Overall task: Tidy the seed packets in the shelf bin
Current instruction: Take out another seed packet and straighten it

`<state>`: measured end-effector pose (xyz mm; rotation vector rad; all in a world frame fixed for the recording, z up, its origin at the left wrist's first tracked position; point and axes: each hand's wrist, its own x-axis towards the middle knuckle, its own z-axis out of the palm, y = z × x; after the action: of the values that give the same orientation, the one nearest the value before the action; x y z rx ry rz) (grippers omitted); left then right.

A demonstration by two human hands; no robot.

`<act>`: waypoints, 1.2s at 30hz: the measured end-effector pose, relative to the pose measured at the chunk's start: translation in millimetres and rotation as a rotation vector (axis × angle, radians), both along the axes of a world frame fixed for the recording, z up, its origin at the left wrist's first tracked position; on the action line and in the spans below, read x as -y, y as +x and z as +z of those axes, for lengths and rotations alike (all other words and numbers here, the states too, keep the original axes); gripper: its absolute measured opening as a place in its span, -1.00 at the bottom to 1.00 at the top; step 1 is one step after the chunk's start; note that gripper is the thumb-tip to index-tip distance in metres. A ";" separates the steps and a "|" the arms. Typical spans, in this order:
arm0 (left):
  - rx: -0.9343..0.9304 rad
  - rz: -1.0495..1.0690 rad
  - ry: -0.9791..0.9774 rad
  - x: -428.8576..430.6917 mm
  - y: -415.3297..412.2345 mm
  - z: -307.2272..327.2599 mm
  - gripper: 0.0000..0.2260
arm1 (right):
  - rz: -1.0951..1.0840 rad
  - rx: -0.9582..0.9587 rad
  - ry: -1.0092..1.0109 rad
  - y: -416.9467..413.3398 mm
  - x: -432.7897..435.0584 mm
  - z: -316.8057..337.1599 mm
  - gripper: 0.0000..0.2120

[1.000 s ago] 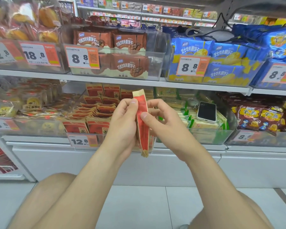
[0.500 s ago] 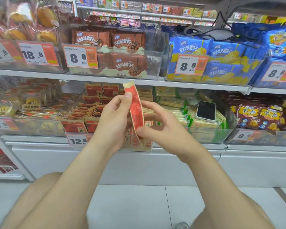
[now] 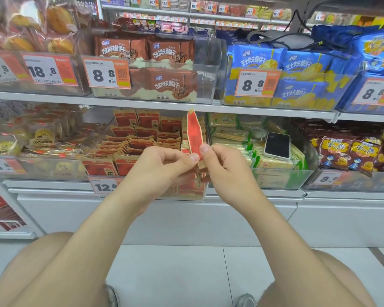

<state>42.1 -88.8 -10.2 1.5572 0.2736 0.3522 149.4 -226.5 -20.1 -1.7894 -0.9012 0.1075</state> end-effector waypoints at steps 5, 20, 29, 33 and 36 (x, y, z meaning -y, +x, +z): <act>0.019 0.019 0.002 -2.7 -0.6 0.2 -0.84 | -0.085 0.124 -0.051 0.3 0.2 0.1 -0.54; -0.012 -0.060 -0.030 -3.7 -1.3 4.1 -0.79 | -0.068 -0.304 0.097 -5.7 7.1 11.1 -0.71; -0.179 -0.036 -0.033 0.2 -2.3 11.5 -0.59 | -0.055 -0.333 0.177 -3.0 7.6 8.3 -0.04; -0.174 -0.022 0.062 -0.1 -5.4 8.7 -0.68 | -0.021 -0.263 0.169 -4.1 7.8 7.2 -0.01; -0.131 0.052 0.012 -4.2 -4.3 5.5 -0.79 | 0.029 -0.392 0.228 -2.3 7.6 9.5 -0.09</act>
<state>37.8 -84.6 -4.6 1.5892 0.4152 0.2933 147.1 -234.1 -10.6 -1.4750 -0.6290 0.3482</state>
